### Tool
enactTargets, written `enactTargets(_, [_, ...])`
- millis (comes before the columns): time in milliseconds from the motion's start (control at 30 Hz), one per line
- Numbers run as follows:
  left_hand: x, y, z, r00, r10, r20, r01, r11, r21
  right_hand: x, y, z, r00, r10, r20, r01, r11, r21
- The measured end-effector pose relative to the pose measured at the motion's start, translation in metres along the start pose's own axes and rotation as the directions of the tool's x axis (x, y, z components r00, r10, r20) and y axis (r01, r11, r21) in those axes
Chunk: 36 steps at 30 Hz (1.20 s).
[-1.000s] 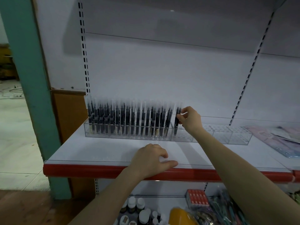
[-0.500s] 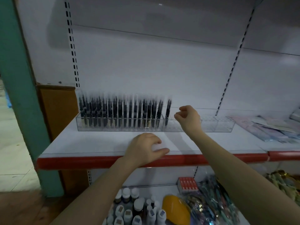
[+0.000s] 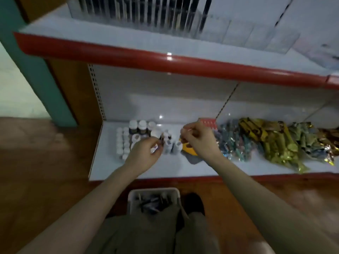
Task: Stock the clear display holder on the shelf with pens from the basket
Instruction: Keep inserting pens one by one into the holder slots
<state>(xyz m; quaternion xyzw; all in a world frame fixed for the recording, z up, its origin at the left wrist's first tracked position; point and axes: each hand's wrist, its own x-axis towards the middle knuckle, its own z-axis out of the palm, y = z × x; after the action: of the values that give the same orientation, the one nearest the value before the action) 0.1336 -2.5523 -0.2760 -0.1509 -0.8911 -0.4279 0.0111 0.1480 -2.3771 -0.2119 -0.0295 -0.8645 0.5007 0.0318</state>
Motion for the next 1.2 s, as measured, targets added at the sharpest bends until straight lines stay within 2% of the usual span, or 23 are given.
enactTargets(67, [-0.026, -0.034, 0.029, 0.979, -0.184, 0.086, 0.183, 0.983, 0.016, -0.013, 0.055, 0.025, 0.98, 0.178, 0.09, -0.179, 0.984, 0.0])
enactTargets(133, [-0.05, -0.069, 0.058, 0.928, -0.322, 0.186, 0.307, 0.946, 0.101, -0.028, 0.106, 0.048, 0.948, 0.299, 0.113, -0.29, 0.953, -0.088])
enactTargets(267, [-0.089, -0.125, 0.112, 0.848, -0.405, 0.341, 0.344, 0.911, 0.228, -0.057, 0.195, 0.091, 0.865, 0.472, 0.172, -0.427, 0.871, -0.244])
enactTargets(367, [-0.107, -0.156, 0.148, 0.808, -0.432, 0.401, 0.355, 0.9, 0.253, -0.072, 0.244, 0.121, 0.796, 0.571, 0.199, -0.497, 0.806, -0.321])
enactTargets(467, [-0.113, -0.184, 0.183, 0.78, -0.442, 0.443, 0.305, 0.887, 0.347, -0.079, 0.287, 0.143, 0.745, 0.634, 0.21, -0.536, 0.755, -0.378])
enactTargets(567, [-0.107, -0.209, 0.215, 0.768, -0.408, 0.494, 0.204, 0.887, 0.415, -0.074, 0.324, 0.16, 0.711, 0.662, 0.237, -0.519, 0.722, -0.458])
enactTargets(633, [-0.099, -0.221, 0.234, 0.771, -0.36, 0.526, 0.115, 0.89, 0.44, -0.065, 0.344, 0.17, 0.705, 0.672, 0.227, -0.502, 0.699, -0.509])
enactTargets(733, [-0.09, -0.237, 0.259, 0.737, -0.337, 0.586, -0.001, 0.867, 0.499, -0.052, 0.363, 0.186, 0.711, 0.661, 0.24, -0.444, 0.687, -0.576])
enactTargets(900, [-0.089, -0.253, 0.28, 0.764, -0.34, 0.549, -0.079, 0.794, 0.602, -0.047, 0.377, 0.211, 0.668, 0.684, 0.294, -0.334, 0.628, -0.703])
enactTargets(1067, [-0.088, -0.256, 0.277, 0.747, -0.308, 0.589, -0.126, 0.804, 0.581, -0.049, 0.371, 0.199, 0.709, 0.618, 0.339, -0.318, 0.71, -0.628])
enactTargets(1200, [-0.088, -0.255, 0.272, 0.742, -0.297, 0.601, -0.184, 0.771, 0.609, -0.049, 0.355, 0.173, 0.776, 0.528, 0.344, -0.324, 0.803, -0.501])
